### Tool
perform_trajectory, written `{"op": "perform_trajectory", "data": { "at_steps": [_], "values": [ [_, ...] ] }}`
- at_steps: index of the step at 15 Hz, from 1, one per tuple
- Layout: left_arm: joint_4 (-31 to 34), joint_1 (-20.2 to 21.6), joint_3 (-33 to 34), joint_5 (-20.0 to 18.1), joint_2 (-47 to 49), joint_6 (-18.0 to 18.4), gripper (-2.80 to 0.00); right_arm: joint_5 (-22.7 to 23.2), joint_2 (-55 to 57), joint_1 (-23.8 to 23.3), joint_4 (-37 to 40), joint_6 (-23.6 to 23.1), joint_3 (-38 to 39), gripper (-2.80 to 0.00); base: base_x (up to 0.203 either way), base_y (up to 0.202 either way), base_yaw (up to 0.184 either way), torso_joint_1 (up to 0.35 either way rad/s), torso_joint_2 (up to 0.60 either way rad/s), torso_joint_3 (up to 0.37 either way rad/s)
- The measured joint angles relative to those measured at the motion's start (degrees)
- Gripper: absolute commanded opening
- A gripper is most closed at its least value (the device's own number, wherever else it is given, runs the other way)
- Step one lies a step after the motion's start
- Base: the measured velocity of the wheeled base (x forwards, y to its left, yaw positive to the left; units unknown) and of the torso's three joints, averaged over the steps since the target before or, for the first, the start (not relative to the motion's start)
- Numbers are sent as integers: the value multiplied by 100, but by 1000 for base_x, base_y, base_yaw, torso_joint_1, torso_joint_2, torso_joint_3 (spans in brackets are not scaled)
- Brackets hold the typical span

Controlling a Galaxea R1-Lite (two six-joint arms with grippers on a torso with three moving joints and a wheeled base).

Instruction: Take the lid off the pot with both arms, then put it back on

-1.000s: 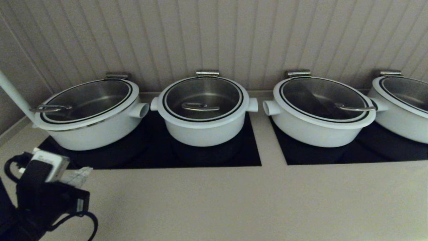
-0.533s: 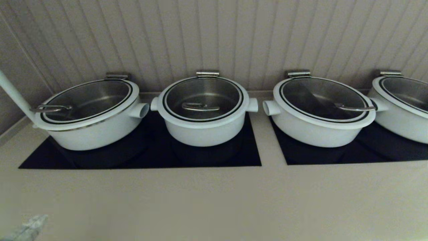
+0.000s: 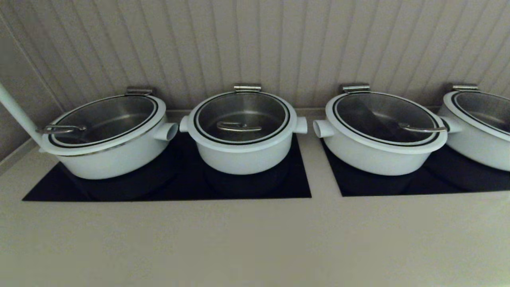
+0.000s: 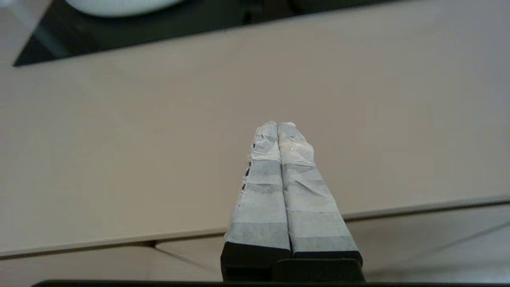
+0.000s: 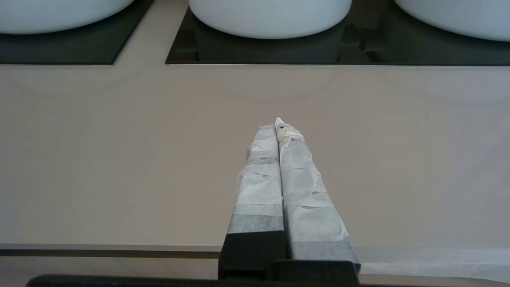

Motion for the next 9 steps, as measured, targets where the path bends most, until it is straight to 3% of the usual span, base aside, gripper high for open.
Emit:
{"op": "perform_trajectory", "data": {
  "at_steps": [4, 9],
  "values": [
    [0, 5, 9, 8, -236, -524, -280, -2, 0, 0, -1, 0, 0, -280, 0, 0, 0, 0, 0, 0],
    [-1, 5, 9, 30, -260, -593, -280, 0, 0, 0, 0, 2, 0, -280, 0, 0, 0, 0, 0, 0]
  ]
}}
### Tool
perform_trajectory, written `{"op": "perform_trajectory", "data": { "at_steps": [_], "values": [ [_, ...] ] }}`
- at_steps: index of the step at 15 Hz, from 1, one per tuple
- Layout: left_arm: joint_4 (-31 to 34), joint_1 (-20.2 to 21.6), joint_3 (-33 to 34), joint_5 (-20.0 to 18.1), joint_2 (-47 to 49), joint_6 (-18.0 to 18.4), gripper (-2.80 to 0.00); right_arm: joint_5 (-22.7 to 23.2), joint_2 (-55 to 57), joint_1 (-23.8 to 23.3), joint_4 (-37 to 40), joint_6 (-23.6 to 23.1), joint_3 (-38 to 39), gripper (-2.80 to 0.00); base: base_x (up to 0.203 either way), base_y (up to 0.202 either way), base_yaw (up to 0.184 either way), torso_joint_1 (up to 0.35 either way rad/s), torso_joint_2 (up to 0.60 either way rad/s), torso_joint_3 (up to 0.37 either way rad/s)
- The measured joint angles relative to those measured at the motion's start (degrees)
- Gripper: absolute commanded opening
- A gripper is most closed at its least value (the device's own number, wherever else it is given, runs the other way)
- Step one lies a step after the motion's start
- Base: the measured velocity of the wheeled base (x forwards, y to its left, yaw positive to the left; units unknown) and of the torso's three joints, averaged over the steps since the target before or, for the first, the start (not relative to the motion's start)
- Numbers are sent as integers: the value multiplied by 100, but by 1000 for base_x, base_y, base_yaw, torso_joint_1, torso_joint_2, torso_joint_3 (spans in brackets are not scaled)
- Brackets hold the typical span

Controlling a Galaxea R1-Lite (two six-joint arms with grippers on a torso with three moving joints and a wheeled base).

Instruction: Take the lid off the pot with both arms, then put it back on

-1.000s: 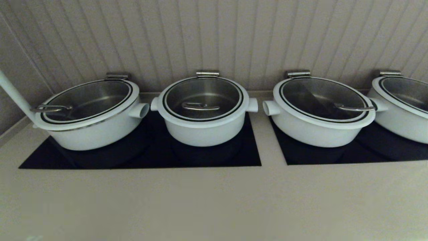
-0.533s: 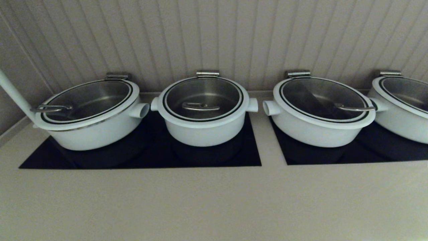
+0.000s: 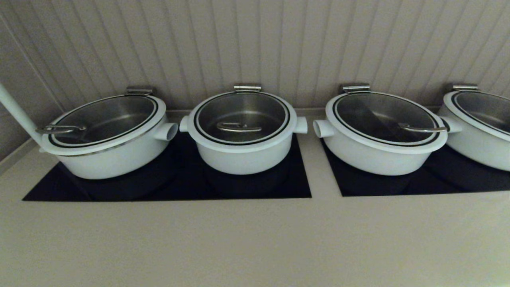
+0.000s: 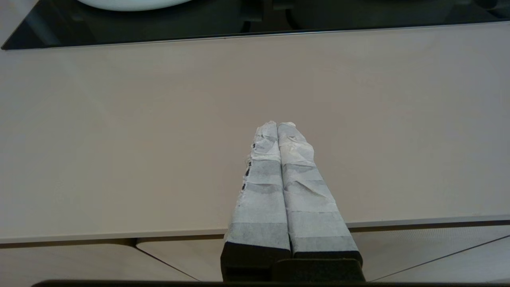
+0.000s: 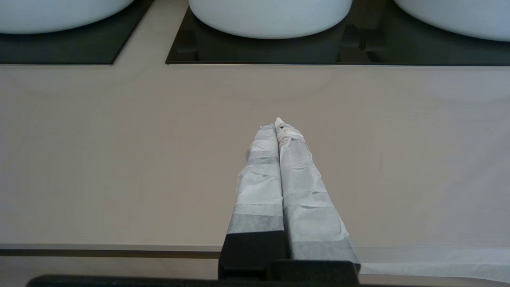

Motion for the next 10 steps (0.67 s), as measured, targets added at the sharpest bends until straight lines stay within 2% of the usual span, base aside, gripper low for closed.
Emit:
{"op": "perform_trajectory", "data": {
  "at_steps": [10],
  "values": [
    [-2, 2, 0, 3, 0, -3, -280, 0, 0, 0, -6, -27, 0, -280, 0, 0, 0, 0, 0, 0]
  ]
}}
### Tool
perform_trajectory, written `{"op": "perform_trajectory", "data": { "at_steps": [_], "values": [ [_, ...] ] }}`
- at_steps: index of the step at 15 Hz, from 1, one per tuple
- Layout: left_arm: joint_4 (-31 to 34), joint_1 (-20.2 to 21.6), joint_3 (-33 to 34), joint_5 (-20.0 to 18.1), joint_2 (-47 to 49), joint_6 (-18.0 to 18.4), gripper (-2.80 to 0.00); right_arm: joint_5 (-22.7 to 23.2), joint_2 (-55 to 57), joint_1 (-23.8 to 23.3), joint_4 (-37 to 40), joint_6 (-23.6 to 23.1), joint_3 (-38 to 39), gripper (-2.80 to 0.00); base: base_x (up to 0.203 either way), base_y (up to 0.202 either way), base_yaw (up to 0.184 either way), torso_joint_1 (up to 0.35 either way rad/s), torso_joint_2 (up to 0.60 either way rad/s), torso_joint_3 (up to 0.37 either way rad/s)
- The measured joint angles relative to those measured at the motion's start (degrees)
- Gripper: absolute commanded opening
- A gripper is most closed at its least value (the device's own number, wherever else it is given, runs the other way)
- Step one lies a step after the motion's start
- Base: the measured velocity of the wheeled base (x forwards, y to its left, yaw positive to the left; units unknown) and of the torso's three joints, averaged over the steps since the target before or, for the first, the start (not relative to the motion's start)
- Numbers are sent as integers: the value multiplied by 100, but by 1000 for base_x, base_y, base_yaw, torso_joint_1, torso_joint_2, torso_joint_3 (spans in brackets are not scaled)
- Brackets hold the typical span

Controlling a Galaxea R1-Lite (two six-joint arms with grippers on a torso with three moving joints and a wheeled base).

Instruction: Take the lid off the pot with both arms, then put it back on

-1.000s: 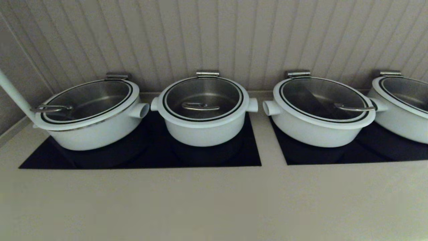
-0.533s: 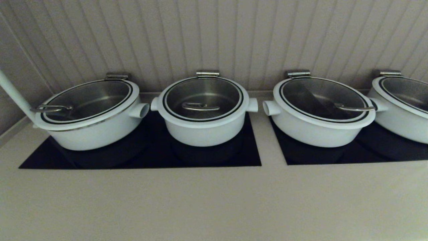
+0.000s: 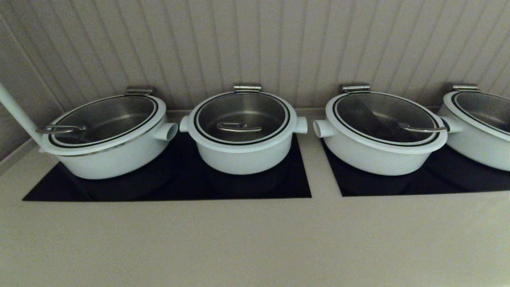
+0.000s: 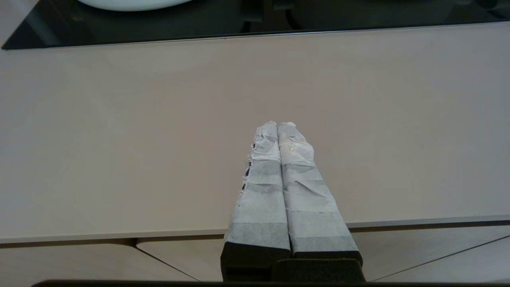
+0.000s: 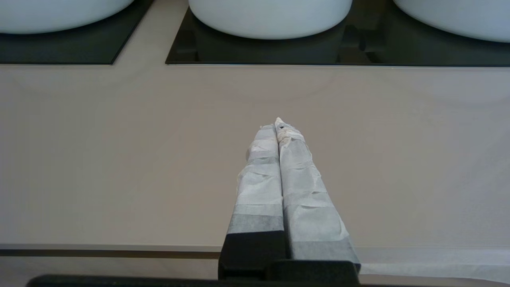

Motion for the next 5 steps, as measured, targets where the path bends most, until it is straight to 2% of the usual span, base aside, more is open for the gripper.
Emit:
{"op": "perform_trajectory", "data": {
  "at_steps": [5],
  "values": [
    [0, 0, 2, 0, 0, -2, -280, 0, 0, 0, -2, 25, 0, -280, 0, 0, 0, 0, 0, 0]
  ]
}}
